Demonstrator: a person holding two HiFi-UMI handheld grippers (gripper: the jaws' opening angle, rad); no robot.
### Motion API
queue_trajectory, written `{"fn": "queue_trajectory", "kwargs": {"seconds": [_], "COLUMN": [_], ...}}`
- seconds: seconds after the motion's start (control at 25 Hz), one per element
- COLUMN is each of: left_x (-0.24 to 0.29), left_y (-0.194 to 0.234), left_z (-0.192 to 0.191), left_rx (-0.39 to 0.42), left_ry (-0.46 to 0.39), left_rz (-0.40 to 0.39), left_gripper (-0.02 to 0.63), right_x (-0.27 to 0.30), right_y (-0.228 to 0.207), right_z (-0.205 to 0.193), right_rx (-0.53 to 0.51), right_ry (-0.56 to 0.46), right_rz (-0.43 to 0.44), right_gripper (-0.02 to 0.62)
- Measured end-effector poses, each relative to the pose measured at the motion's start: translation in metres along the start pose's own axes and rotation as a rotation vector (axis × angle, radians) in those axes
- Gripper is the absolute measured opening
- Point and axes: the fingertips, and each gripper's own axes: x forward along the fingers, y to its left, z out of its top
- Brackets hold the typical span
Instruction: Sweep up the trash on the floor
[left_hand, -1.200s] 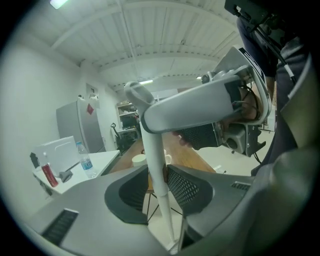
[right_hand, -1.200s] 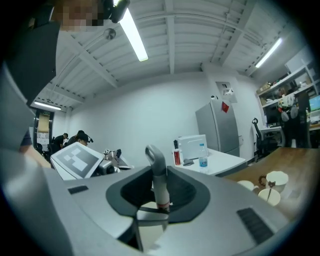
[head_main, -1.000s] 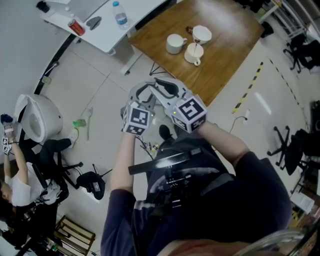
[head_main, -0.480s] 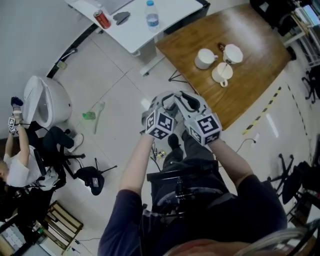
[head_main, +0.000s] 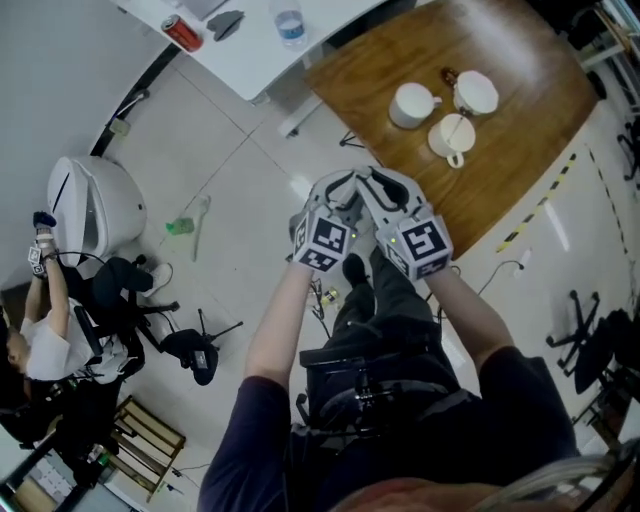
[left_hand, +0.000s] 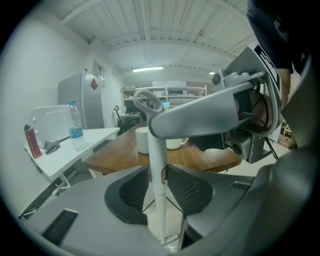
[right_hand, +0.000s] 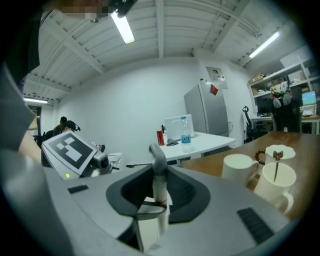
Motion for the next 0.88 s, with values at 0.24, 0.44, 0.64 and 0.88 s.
{"fn": "queue_trajectory", "kwargs": {"seconds": [0.24,0.44,0.64,0.88], "left_x": [0.025,0.043,0.061,0.074], "left_y": [-0.001,-0.003,-0.008,-0.017], "left_z": [0.008,0.010,0.006,0.013], "left_rx": [0.012,0.007,0.006,0.036], "left_ry": [-0.001,0.010,0.032,0.035], "left_rz": [-0.032,-0.078,-0.126,-0.151], "left_gripper": [0.111,0.111,0.109,0.109], "right_x": [0.000,0.000,-0.004,-0.014], "right_y": [-0.030,-0.049,-0.064,-0.084], "right_z": [-0.002,-0.002,-0.004,-0.007], "right_rx": [0.036,0.045,0.018,0.026], "right_ry": [-0.005,0.006,0.024,0.009], "right_rz": [-0.067,-0.105,-0.140,-0.210], "right_gripper": [0.104,0.107,0.117,0.118]}}
